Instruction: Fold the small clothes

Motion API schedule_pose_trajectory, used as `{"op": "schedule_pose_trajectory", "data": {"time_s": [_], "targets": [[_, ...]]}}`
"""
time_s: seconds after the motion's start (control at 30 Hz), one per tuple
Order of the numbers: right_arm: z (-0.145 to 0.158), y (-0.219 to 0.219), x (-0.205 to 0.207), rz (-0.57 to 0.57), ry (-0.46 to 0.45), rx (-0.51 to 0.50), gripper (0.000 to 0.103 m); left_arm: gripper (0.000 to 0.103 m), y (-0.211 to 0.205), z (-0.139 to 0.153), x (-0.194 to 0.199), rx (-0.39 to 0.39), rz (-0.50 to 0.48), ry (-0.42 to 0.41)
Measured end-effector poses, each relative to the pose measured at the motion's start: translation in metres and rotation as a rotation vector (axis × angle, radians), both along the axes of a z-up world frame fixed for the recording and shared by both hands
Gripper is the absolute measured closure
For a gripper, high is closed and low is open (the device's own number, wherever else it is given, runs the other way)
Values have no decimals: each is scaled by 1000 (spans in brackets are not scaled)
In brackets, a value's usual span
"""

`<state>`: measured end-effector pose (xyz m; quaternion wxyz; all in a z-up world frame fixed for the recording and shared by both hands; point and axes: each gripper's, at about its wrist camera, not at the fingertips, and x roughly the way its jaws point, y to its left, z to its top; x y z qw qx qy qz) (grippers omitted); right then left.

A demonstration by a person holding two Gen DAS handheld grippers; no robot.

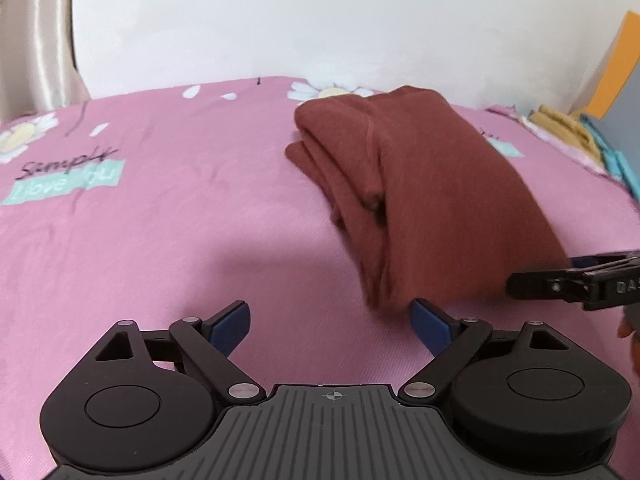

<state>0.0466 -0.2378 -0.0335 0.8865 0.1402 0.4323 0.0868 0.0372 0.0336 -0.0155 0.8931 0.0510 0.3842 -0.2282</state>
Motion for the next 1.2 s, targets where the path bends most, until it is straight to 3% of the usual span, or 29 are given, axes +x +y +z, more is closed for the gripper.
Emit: {"op": "schedule_pose_trajectory", "data": {"time_s": [0.1,0.2,0.5,0.7,1.2], "targets": [[1,13,-12,48,-9,-117,4,0,-2,-3,-9,103,41,-12],[2,18,-24,79,-9,-167,4,0,2,-1,-13,131,68,-1],[17,-1,-45,27,-17,-182,4,0,11,29,-8,182,225,-1],[24,-11,-49,-20,-48,-199,4,0,2,37,-10,287,300,-58],[31,5,-44,5,-73,-217,4,0,8,42,-14,268,340,-60]]}}
